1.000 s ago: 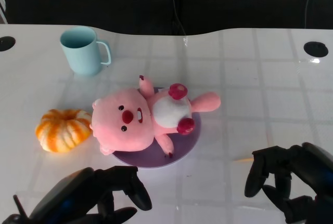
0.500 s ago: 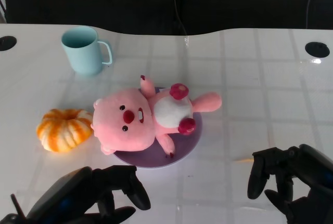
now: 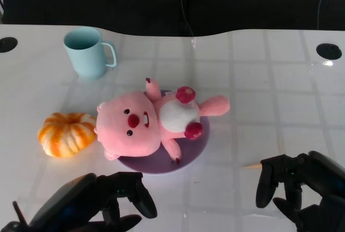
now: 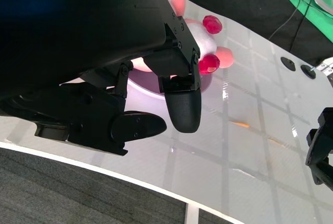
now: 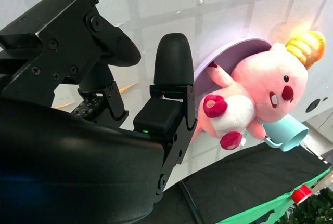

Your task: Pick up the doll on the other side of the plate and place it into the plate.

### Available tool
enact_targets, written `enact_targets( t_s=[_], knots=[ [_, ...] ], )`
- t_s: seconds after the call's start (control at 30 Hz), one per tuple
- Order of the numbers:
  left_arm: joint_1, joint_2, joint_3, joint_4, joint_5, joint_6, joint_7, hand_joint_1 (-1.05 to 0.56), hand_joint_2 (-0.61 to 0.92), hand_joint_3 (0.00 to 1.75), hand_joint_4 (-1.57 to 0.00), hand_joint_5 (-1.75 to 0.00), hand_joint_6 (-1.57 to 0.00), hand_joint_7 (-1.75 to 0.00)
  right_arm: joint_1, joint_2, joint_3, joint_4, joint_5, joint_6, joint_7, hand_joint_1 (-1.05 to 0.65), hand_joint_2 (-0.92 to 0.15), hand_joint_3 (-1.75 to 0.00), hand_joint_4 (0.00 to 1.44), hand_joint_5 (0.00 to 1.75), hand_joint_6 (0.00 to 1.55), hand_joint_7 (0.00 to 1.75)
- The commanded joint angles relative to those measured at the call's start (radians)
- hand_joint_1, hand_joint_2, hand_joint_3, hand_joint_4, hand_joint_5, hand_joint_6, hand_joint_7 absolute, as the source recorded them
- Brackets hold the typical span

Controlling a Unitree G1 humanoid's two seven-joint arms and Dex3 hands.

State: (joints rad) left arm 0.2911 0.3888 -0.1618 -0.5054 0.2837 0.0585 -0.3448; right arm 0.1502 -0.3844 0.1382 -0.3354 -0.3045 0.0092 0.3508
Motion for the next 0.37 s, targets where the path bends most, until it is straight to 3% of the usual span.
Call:
enact_targets(
  t_s=[0.03,0.37],
  knots=[
    [0.001,0.013,0.006,-0.004,0.006,-0.011,-0.002,-0.13,0.92,0.43,-0.68,-1.63,-0.65,-1.11,-0.007,-0.004,-0.004,-0.013,0.002,0.012,-0.001,0.02,-0.38,-1.25,0.82,1.62,0.84,1.19],
    [0.013,0.026,0.020,-0.016,-0.006,-0.010,-0.013,-0.11,0.92,0.45,-0.63,-1.65,-0.63,-1.16,-0.012,-0.004,-0.004,-0.026,-0.010,0.027,-0.006,0.04,-0.40,-1.22,0.81,1.60,0.83,1.18]
  ],
)
